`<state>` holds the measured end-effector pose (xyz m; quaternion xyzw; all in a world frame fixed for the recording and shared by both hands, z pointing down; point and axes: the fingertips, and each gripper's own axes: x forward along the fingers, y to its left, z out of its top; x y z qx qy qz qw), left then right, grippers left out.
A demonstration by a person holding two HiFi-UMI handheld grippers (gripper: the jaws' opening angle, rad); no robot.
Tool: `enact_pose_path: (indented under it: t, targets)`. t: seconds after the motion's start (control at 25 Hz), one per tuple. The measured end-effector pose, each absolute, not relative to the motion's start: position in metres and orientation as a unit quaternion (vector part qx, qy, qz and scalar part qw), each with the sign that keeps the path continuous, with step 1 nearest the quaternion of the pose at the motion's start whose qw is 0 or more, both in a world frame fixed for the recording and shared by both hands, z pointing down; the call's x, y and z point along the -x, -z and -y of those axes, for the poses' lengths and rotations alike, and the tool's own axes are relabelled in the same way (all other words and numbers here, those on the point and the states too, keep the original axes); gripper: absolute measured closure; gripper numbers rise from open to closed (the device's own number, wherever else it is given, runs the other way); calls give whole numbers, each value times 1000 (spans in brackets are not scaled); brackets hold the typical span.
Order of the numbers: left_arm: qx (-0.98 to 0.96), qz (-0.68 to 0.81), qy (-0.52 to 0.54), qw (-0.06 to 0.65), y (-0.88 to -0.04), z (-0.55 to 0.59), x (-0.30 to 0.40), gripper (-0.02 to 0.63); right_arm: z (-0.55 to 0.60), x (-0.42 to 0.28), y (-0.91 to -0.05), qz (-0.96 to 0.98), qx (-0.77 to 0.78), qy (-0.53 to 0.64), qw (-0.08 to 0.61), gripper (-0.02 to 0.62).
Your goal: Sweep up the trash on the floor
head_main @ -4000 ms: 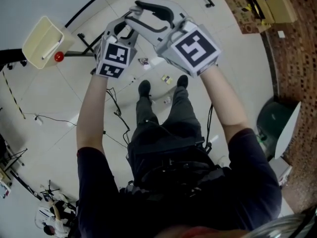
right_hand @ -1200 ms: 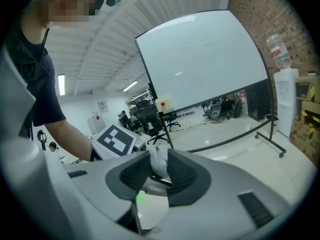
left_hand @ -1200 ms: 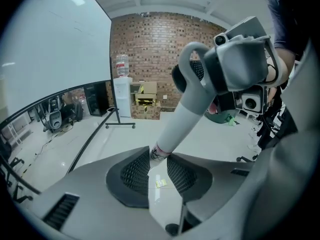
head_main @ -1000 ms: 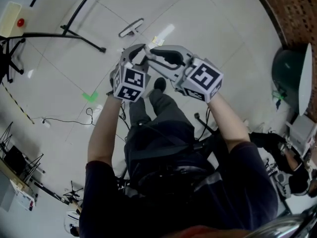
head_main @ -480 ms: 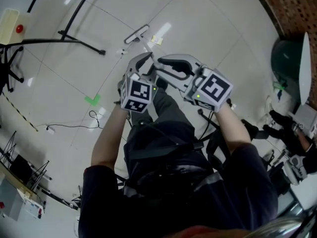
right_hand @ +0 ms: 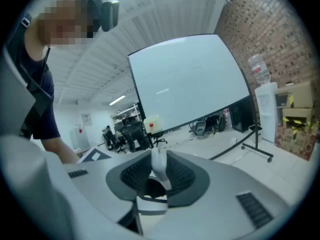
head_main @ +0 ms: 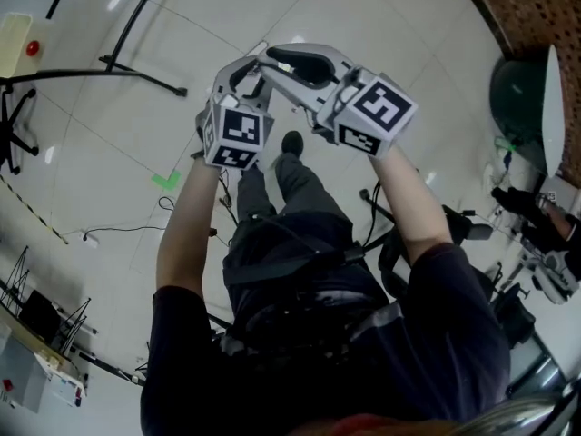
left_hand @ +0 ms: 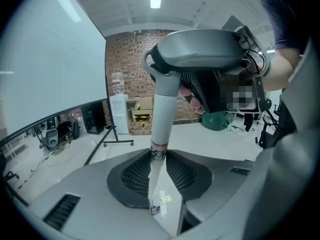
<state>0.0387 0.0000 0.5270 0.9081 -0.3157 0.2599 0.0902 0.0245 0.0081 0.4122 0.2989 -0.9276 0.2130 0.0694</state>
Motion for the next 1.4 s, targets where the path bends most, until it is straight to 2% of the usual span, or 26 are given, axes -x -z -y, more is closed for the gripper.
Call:
enact_pose_path:
  t: [0.24, 0.48, 0.52, 0.6, 0.72, 0.84, 0.88, 0.92, 0.96, 1.08, 1.24, 1.4]
  targets:
    - [-927, 306, -211, 52, -473, 28, -35, 515, 29, -25, -354, 919, -344, -191, -8, 495]
    - [-941, 264, -210, -8, -420, 16, -46, 504, 21, -39, -303, 909, -374, -179, -41, 500]
    - [-943, 256, -213, -21, -411, 14, -48, 493, 19, -42, -294, 907, -379, -177, -47, 500]
    - [-946, 234, -222, -40, -396, 11, -52, 383, 15, -46, -278, 903, -388, -172, -58, 500]
    - [-950, 205, -232, -48, -381, 8, -57, 382, 7, -46, -252, 901, -397, -162, -68, 502]
    - [-955, 172, -232, -64, -370, 2, -66, 396, -2, -43, -228, 901, -403, -145, -69, 505]
    - [-958, 156, -229, -74, -365, -2, -70, 425, -4, -44, -222, 900, -409, -139, -68, 506]
    - [-961, 140, -224, -79, -360, -7, -75, 487, -6, -47, -216, 897, -416, -134, -69, 508]
    - [-965, 123, -217, -76, -356, -12, -79, 495, -9, -51, -211, 894, -423, -130, -72, 508]
    - [-976, 73, -198, -55, -346, -28, -94, 511, -23, -65, -200, 881, -454, -111, -75, 509]
    - [-977, 18, -202, -60, -346, -38, -122, 515, -36, -91, -202, 867, -487, -80, -72, 502]
    - [-974, 5, -214, -67, -357, -38, -158, 518, -35, -119, -218, 859, -511, -37, -20, 478]
